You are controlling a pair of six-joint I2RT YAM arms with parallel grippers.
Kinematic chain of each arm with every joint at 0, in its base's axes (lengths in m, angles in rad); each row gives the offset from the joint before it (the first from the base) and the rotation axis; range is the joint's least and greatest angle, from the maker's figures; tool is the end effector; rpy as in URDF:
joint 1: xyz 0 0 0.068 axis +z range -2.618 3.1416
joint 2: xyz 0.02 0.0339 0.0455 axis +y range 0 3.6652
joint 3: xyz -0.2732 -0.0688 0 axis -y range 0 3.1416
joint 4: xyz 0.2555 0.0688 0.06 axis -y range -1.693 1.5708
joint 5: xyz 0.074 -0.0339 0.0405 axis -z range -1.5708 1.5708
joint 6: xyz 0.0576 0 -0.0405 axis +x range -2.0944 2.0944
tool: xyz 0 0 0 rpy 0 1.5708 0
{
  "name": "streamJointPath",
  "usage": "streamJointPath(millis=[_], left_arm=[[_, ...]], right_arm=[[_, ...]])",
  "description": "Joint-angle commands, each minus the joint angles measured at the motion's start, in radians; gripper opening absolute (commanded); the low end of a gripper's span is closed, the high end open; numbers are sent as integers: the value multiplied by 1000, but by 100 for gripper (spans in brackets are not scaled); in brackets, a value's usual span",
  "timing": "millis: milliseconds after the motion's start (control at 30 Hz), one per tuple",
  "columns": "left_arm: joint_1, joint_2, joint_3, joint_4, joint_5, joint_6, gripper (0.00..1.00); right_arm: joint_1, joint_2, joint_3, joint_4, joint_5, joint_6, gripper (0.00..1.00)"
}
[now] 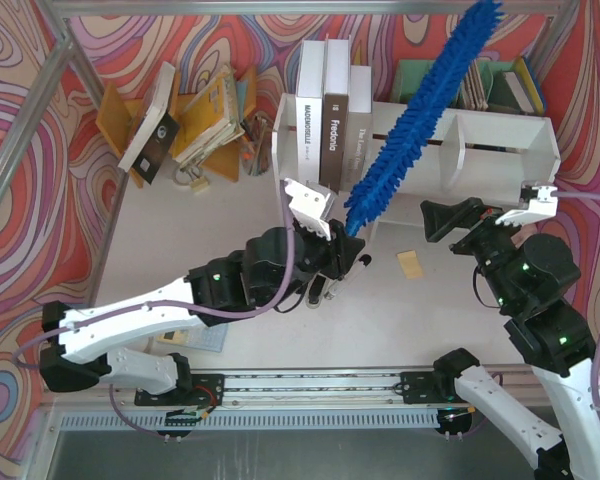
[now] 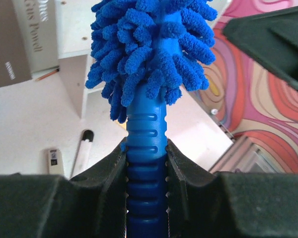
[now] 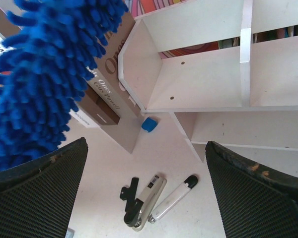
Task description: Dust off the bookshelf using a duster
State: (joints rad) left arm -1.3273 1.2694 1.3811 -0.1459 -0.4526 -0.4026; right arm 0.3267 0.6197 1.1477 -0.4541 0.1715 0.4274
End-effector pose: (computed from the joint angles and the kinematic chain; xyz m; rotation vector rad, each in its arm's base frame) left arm 0.0996 -0.2966 0.4582 0.4075 1.6408 -0.9673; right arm 0.1154 0.0287 0.4624 0.2156 1.5012 0.4780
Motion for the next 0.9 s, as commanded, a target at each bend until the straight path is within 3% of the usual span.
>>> streamJointPath(millis=[0, 867], left_arm=[[-2, 14, -32, 84, -170, -47, 0], [-2, -112, -178, 92, -344, -6, 0]], right_arm=[[-4, -17, -13, 20, 24, -4, 90], [-3, -33, -66, 13, 32, 9, 90]])
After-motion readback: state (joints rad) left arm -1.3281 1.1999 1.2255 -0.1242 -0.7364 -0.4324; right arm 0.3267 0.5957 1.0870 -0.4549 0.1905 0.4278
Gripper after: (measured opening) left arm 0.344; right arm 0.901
